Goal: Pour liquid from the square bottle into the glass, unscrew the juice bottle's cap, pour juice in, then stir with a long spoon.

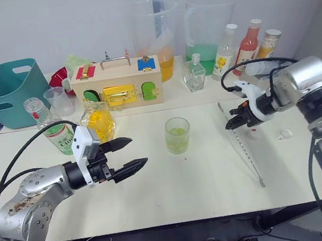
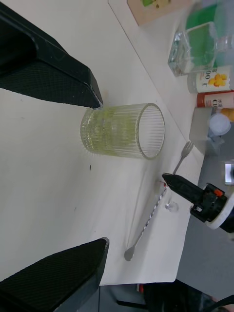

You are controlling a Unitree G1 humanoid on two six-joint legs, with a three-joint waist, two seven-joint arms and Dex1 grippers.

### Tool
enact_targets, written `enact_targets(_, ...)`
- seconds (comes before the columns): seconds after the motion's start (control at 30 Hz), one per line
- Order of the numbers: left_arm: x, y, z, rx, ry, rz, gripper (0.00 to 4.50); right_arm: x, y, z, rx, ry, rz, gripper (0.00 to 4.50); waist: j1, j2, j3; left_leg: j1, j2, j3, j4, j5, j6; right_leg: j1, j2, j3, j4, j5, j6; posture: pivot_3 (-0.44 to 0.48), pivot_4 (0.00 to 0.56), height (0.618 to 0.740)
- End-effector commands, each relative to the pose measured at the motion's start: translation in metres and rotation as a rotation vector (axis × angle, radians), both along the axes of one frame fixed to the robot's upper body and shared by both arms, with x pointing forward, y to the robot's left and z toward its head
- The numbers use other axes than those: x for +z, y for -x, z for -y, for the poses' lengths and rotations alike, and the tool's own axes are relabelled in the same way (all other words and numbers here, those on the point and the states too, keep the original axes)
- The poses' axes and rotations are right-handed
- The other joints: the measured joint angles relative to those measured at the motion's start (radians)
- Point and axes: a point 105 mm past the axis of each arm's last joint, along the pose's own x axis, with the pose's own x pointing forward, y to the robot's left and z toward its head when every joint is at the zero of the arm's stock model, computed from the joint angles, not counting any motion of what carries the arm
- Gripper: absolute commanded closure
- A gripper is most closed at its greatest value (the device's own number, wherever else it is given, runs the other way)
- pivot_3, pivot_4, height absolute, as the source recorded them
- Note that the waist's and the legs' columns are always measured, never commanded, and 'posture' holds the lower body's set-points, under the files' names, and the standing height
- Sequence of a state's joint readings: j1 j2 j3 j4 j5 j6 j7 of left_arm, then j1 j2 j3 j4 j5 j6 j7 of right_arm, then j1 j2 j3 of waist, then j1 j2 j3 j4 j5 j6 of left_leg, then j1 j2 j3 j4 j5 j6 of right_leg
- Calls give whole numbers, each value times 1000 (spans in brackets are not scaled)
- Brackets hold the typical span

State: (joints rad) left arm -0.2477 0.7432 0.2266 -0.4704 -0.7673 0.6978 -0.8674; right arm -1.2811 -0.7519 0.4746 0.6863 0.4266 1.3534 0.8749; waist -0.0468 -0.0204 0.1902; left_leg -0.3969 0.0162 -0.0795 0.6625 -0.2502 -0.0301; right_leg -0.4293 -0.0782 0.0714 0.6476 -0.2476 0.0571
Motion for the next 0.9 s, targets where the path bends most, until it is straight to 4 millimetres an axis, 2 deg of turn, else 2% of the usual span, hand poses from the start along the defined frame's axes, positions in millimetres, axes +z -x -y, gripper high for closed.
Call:
enact_targets(0.03, 4, 7, 2, 9, -47, 41, 12, -1, -8, -2, 22, 39, 41, 4500, -1, 0, 0, 0, 0, 0, 0, 0, 0, 0, 0, 0, 0, 0, 0, 0, 150, 740)
enact_targets(0.17, 2, -2, -4, 84, -61, 42, 12, -17, -8, -5, 43, 40, 14, 4500, 1, 0, 0, 0, 0, 0, 0, 0, 0, 0, 0, 0, 0, 0, 0, 0, 150, 740)
enact_targets(0.3, -4, -5, -10, 104, -95, 31, 0, -22, -8, -3, 41, 50, 11, 3168, 1, 0, 0, 0, 0, 0, 0, 0, 0, 0, 0, 0, 0, 0, 0, 0, 150, 740)
enact_targets(0.5, -3, -8, -16, 100, -82, 40, 0, -13, -4, 0, 57, 23, 34, 1101, 0, 0, 0, 0, 0, 0, 0, 0, 0, 0, 0, 0, 0, 0, 0, 0, 150, 740)
enact_targets(0.6, -5, -10, -27, 121, -97, 31, 0, 14, -3, 2, 103, -47, 153, 119, 1, 0, 0, 0, 0, 0, 0, 0, 0, 0, 0, 0, 0, 0, 0, 0, 150, 740)
enact_targets(0.67, -10, -10, -36, 136, -126, 8, 0, 31, 1, 6, 181, -73, 292, 29, 1, 0, 0, 0, 0, 0, 0, 0, 0, 0, 0, 0, 1, 0, 0, 0, 150, 740)
enact_targets(0.83, -32, -11, -60, 170, -198, -68, 0, 44, 18, 11, 329, -55, 532, 29, 2, 0, 0, 1, 0, 0, 0, 0, 0, 1, 0, -1, 0, 0, 0, 0, 150, 740)
enact_targets(0.9, -39, -14, -73, 206, -227, -74, 0, 47, 29, 15, 342, -115, 599, 29, 2, 0, 0, 2, 0, 0, 0, 0, 0, 2, 0, 0, 0, 0, 0, 0, 150, 740)
